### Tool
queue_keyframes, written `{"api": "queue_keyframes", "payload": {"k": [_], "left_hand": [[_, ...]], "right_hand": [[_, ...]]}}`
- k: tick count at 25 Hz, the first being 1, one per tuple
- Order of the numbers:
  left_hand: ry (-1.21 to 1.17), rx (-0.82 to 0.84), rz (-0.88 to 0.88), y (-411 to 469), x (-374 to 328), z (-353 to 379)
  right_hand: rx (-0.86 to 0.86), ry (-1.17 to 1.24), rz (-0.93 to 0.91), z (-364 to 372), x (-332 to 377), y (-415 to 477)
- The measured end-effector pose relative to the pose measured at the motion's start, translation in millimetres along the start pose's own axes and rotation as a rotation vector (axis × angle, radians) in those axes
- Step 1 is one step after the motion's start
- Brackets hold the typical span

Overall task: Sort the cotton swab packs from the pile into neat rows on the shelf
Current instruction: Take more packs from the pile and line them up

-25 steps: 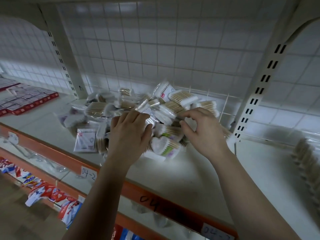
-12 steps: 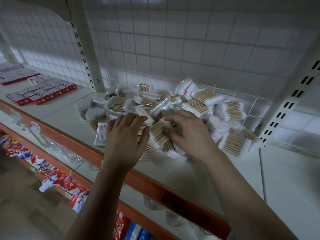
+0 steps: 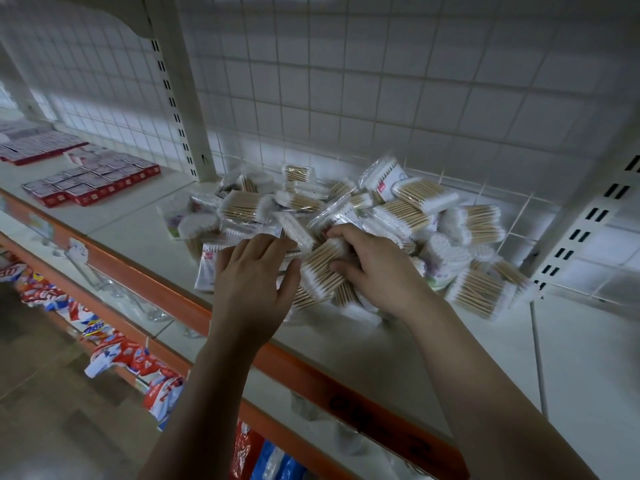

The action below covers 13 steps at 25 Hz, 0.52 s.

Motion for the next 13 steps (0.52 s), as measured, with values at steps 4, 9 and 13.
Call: {"api": "queue_keyframes", "payload": {"k": [4, 9, 13], "left_hand": [[-0.01, 0.008, -0.005, -1.1, 0.5, -0.2], [-0.029, -0.014, 0.01, -0.5, -2.6, -8.7], [-0.057, -0.025, 0.008, 2.0, -3.3, -16.2]], "right_hand": [[0.005, 0.008, 0.005, 2.3, -2.2, 0.9], [0.01, 0.103, -0.004, -1.0, -2.7, -2.2], [-0.092, 0.162, -0.017, -20.3, -1.2, -4.0]]}}
Point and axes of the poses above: each hand's wrist, its own y-axis towards the middle knuckle, its own z-axis out of the palm, x = y × z, the point moved 8 cm from there along y, towards the middle knuckle, and after that the axes turned 2 degrees about y, right-handed, at the moved point
